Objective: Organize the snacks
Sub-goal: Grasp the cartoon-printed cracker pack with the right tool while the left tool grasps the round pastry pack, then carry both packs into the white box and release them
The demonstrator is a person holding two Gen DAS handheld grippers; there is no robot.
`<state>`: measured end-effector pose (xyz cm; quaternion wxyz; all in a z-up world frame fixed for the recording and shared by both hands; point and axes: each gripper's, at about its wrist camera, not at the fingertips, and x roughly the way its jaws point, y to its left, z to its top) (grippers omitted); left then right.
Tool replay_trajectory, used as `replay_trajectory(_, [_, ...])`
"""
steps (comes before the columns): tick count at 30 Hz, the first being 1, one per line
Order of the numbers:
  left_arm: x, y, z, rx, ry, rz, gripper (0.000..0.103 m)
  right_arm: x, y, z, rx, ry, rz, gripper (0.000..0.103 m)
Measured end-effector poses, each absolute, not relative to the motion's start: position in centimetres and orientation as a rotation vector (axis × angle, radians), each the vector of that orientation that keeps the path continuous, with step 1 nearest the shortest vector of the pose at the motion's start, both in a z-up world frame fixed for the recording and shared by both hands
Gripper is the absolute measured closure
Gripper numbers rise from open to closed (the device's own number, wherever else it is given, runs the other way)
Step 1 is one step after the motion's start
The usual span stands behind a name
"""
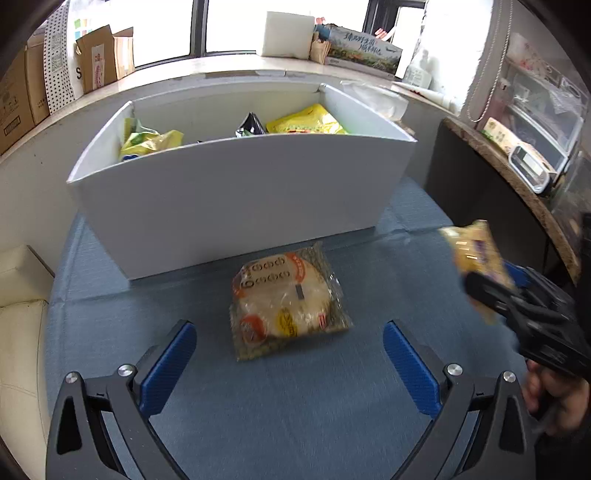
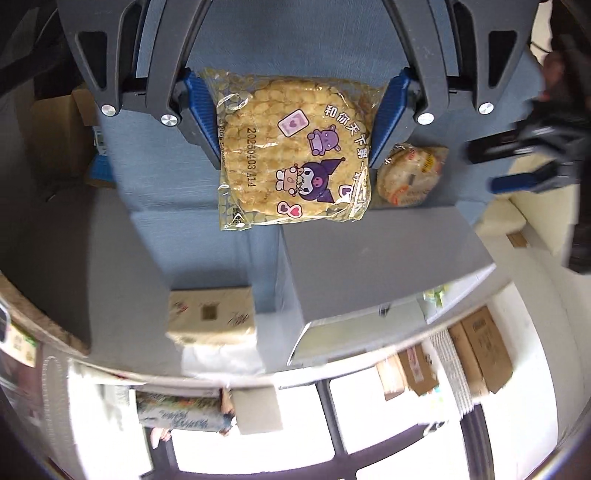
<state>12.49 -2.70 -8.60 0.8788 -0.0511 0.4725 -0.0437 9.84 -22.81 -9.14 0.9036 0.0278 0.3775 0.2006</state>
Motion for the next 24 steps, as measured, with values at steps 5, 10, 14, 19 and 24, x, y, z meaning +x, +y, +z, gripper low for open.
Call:
replay_trajectory(5, [15.8,-4.4,-10.8,-0.065,1.012,-0.042,0.0,7.9,-23.1,-7.6,0.033,0.735,0.368,0.025])
replay_trajectory(10, [17.5,-5.2,-13.4,-0.047,1.054,-0.01,0.0,7.2,-24.0,-7.2,0.076,0.72,0.351,0.025])
replay_trajectory(14, [17.4,-5.2,-14.4,-0.022,1.056,0.013,0.003,7.4,-24.4,-7.4,0.089,0.725,0.36,0.025])
replay_trajectory(19, [15.9,-4.8,-13.6,-0.027,1.035,0.001,0.021,7.6,-24.1,-7.7,0.091,0.737,0.376,0.024])
replay_trajectory(24, [13.4,-3.4,-11.5,-0.086,0.983,-0.037,0.021,7.3,-23.5,-7.8,0.083,0.738,0.394,0.024])
